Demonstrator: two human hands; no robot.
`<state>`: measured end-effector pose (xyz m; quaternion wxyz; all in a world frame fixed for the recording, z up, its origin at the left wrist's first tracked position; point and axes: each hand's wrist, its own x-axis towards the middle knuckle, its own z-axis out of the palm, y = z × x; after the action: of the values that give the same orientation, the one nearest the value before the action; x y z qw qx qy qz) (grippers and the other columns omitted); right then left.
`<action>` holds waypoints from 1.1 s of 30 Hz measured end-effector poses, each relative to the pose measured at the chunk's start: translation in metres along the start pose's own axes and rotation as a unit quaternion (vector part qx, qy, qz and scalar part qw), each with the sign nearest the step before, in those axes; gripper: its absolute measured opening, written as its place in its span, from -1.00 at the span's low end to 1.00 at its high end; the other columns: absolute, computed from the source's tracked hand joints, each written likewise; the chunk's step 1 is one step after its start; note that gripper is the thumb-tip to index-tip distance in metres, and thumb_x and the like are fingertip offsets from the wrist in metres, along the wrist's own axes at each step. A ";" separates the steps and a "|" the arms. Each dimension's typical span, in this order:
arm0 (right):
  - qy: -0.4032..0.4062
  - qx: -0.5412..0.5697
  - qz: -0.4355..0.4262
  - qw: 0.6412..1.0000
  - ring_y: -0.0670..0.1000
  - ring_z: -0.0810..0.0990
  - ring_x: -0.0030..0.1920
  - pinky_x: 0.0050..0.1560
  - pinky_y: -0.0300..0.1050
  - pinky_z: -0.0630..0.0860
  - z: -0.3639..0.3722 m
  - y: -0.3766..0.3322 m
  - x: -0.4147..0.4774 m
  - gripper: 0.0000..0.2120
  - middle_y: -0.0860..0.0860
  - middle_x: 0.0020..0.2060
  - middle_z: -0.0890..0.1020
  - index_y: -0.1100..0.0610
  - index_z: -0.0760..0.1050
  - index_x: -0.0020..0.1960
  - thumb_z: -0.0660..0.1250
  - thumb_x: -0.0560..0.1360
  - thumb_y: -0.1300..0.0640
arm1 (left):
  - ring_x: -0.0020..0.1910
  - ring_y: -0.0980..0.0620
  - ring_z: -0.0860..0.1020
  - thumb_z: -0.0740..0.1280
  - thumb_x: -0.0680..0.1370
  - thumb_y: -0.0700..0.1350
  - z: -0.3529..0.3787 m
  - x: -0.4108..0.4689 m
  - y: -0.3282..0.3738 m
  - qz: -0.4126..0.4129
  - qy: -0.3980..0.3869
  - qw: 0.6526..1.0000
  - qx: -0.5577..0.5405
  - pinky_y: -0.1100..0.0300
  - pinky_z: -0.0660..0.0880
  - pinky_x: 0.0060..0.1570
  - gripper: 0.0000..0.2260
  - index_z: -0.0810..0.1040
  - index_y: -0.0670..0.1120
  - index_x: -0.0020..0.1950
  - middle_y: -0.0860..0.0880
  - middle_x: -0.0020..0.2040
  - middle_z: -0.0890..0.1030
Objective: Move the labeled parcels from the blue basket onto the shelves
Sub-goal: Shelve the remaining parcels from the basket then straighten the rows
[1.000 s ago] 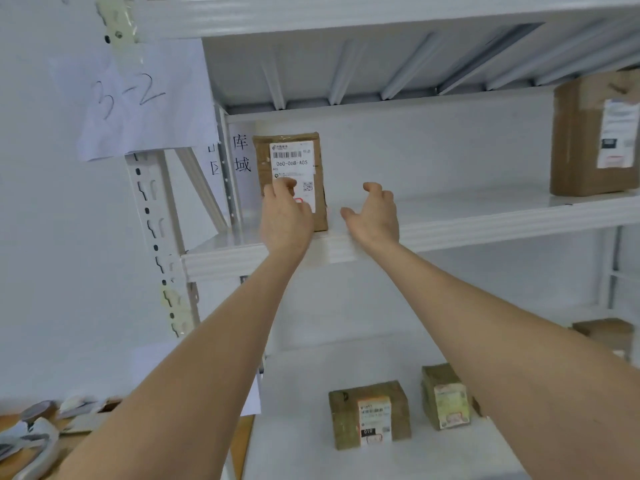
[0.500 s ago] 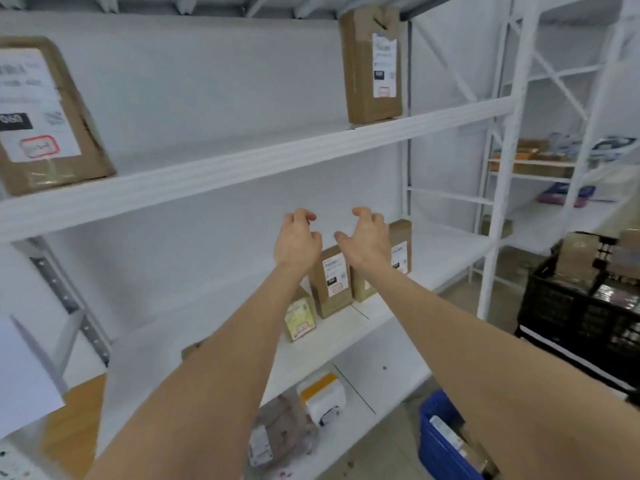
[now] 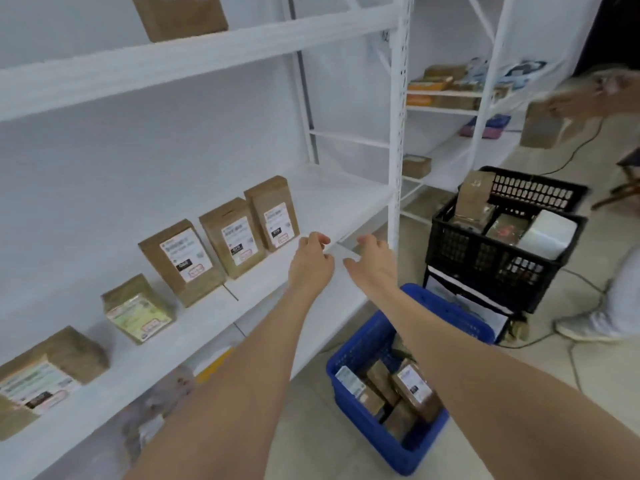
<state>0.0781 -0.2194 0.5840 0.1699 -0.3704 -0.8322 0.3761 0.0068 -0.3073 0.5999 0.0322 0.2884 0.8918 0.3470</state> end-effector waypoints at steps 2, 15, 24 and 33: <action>-0.013 -0.021 0.015 1.000 0.10 0.30 0.36 0.32 0.05 0.37 -0.009 0.033 0.016 -0.52 0.08 0.35 0.34 0.07 0.28 0.41 0.29 0.53 0.06 | 0.08 -0.07 0.51 0.19 0.53 -0.27 0.035 0.008 0.010 -0.017 -0.023 1.000 -0.005 0.10 0.46 0.08 -0.71 0.42 -0.11 0.23 -0.11 0.21 0.45; -0.083 -0.069 0.091 0.990 0.16 0.28 0.35 0.23 0.07 0.40 0.000 0.198 0.134 -0.60 0.12 0.34 0.34 0.07 0.28 0.40 0.21 0.57 0.11 | 0.06 -0.05 0.51 0.19 0.55 -0.25 0.227 0.072 0.005 -0.098 -0.102 0.990 -0.001 0.07 0.47 0.09 -0.73 0.42 -0.08 0.24 -0.07 0.23 0.42; -0.183 -0.113 0.125 0.969 0.14 0.27 0.38 0.18 0.04 0.44 0.056 0.311 0.250 -0.54 0.10 0.38 0.29 0.04 0.24 0.43 0.26 0.57 0.10 | 0.08 -0.04 0.52 0.19 0.56 -0.24 0.376 0.142 -0.044 -0.196 -0.143 0.970 -0.011 0.09 0.49 0.03 -0.74 0.42 -0.09 0.24 -0.07 0.25 0.44; -0.275 -0.153 0.127 0.941 0.17 0.27 0.39 0.34 0.06 0.33 0.130 0.436 0.308 -0.51 0.12 0.38 0.30 0.08 0.22 0.44 0.26 0.56 0.10 | 0.08 -0.06 0.53 0.21 0.56 -0.24 0.512 0.153 -0.103 -0.303 -0.164 0.939 -0.021 0.03 0.50 0.11 -0.72 0.41 -0.09 0.27 -0.09 0.23 0.44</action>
<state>0.0130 0.1379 0.1717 -0.1733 -0.3765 -0.8403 0.3494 -0.0392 0.0208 0.1681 0.2875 0.0564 0.9118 0.2878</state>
